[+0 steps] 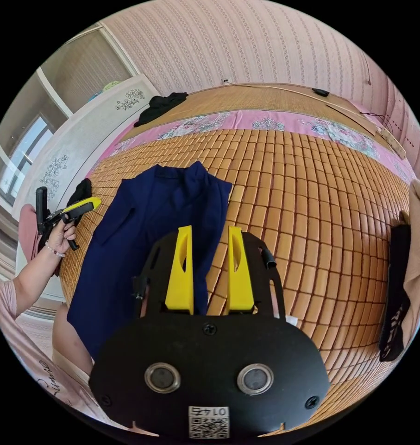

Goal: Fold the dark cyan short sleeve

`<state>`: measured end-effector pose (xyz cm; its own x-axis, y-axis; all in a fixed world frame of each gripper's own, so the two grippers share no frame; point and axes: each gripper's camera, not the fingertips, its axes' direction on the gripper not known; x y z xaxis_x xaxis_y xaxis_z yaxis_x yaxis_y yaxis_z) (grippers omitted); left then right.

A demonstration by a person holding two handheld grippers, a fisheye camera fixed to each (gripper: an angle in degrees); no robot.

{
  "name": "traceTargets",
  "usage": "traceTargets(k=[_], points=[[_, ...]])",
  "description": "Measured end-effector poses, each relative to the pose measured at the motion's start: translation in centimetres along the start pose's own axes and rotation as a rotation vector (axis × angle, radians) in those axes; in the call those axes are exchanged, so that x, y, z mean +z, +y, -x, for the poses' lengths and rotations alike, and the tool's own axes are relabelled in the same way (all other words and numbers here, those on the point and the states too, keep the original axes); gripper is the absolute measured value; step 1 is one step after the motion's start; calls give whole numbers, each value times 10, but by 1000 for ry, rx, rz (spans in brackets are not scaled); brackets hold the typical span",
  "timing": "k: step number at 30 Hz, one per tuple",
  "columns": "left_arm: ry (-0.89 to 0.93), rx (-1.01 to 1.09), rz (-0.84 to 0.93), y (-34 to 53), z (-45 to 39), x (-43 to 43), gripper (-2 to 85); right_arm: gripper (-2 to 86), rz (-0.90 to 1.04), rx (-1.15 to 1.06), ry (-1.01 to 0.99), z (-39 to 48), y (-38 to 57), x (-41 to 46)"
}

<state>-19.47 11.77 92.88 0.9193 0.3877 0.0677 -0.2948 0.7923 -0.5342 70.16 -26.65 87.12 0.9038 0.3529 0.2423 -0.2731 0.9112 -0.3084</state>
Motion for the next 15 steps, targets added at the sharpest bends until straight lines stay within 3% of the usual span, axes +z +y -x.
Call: traceTargets(k=[5,8,15], points=[[49,-87,33,-14,40,13,135,48,66,9,85,-6,-39,36],[59,-135,73,-18,61,25,135,8,60,101,0,-30,-48,41],[84,-123,102,-11,89,29,39,7,48,371,-249,-85,-34,49]])
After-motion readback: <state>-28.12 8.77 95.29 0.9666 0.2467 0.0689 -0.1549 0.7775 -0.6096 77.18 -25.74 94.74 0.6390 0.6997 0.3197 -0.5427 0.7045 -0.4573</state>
